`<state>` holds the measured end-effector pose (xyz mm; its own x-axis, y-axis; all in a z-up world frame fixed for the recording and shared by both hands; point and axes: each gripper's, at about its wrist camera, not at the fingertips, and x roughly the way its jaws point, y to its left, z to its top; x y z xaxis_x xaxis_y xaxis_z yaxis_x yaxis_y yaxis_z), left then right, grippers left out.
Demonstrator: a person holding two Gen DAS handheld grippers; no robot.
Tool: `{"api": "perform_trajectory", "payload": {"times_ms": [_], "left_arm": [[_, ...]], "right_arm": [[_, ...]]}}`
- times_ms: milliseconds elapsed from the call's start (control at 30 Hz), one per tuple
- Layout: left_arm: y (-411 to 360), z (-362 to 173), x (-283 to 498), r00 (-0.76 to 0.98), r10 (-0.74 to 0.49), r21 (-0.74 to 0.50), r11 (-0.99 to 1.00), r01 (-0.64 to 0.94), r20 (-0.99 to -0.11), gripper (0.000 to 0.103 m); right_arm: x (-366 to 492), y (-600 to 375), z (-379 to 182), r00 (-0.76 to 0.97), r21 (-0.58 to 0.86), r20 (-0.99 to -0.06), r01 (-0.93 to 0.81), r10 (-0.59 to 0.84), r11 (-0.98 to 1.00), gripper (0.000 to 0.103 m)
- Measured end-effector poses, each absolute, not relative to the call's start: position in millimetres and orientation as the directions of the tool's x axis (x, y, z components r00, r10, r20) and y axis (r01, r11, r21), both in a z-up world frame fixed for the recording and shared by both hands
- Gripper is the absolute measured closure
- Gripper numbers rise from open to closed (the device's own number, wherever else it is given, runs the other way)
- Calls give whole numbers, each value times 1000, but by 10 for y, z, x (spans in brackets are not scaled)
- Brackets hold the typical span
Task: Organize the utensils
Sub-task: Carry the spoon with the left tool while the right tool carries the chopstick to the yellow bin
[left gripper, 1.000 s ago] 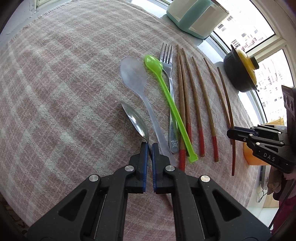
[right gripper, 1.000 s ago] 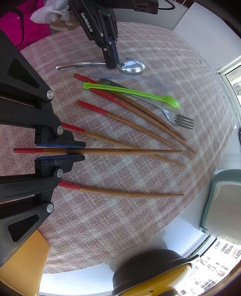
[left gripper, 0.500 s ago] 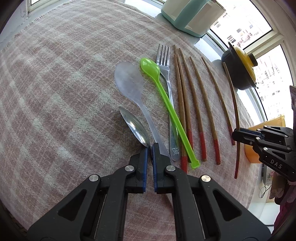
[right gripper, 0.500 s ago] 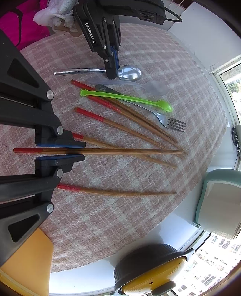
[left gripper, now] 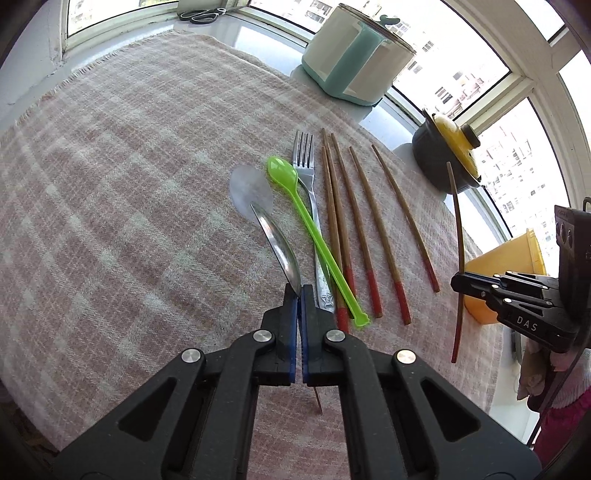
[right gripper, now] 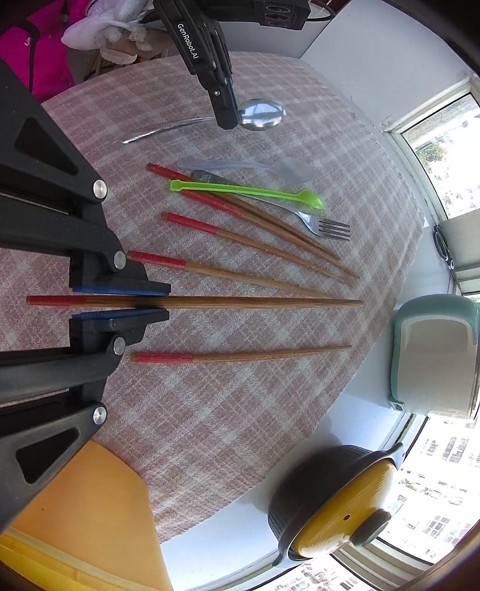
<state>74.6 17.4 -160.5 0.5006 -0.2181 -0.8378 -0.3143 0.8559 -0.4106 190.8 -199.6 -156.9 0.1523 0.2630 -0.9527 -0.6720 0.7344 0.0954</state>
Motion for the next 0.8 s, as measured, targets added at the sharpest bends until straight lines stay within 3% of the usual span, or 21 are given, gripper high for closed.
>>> {"api": "perform_trajectory", "payload": {"times_ms": [433,800], "left_arm": [[-158,-915,770,612,-262,-435,888,-150,-746,103],[-795,-432,1110,649,-361,-433,900,53,-670,103]], "right_arm": [[1592,-2440,-1047,308,139,-877,-572,369,808,99],[1505,-3096,-524,472,128,-808,-444,353,887,99]]}}
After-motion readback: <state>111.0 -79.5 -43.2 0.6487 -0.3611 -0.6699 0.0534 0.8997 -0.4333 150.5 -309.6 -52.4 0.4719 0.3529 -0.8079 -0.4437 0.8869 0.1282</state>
